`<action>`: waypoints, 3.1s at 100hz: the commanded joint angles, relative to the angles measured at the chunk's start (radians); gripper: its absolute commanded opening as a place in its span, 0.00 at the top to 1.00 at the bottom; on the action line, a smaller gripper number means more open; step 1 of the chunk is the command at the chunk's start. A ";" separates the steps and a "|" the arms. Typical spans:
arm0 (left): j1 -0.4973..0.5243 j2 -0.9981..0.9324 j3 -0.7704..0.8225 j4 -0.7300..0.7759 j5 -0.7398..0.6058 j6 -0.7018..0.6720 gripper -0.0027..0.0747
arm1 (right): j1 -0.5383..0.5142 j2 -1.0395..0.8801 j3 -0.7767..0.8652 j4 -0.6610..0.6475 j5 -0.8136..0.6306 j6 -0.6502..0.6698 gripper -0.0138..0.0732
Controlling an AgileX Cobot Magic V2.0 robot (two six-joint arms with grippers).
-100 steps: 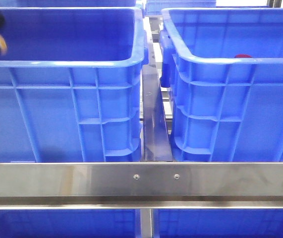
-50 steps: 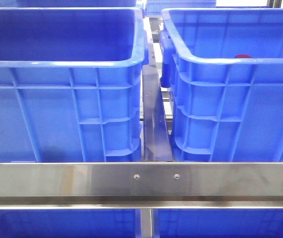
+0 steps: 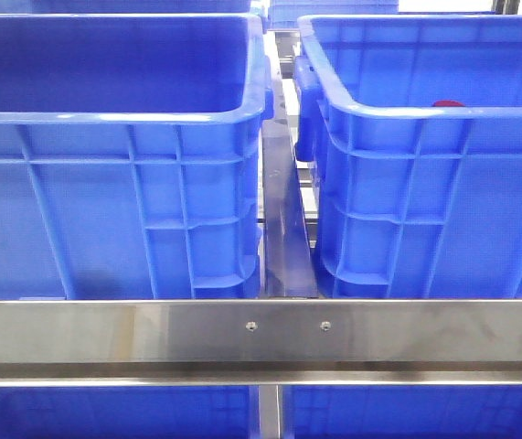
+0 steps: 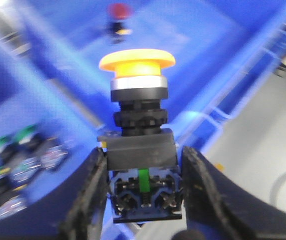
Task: Pick red and yellow buttons and place in box
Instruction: 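Lift the yellow button and grasp its head with the right gripper, then lower the yellow button into the bin beside the red one, open right gripper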
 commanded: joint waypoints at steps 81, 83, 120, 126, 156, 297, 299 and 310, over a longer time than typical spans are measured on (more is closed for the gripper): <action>-0.051 -0.032 -0.028 -0.017 -0.067 -0.001 0.94 | 0.000 0.051 -0.080 0.079 0.591 0.350 0.20; -0.051 -0.032 -0.028 -0.017 -0.067 -0.001 0.94 | 0.000 0.064 -0.087 0.079 0.611 0.366 0.20; -0.051 -0.032 -0.028 -0.017 -0.067 -0.001 0.94 | 0.000 0.378 -0.273 0.079 0.934 0.534 0.20; -0.051 -0.032 -0.028 -0.017 -0.067 -0.001 0.94 | 0.000 0.426 -0.307 0.079 0.952 0.549 0.20; -0.051 -0.032 -0.028 -0.023 -0.067 -0.001 0.94 | 0.000 0.604 -0.408 0.079 1.060 0.563 0.20; 0.179 -0.127 0.054 -0.013 -0.083 -0.046 0.29 | -0.085 0.617 -0.440 0.079 0.951 0.307 0.67; 0.197 -0.137 0.063 -0.013 -0.083 -0.051 0.29 | -0.092 0.614 -0.440 0.079 0.951 0.307 0.67; 0.305 -0.204 0.112 -0.013 -0.100 -0.061 0.30 | -0.124 0.608 -0.440 0.078 0.950 0.307 0.67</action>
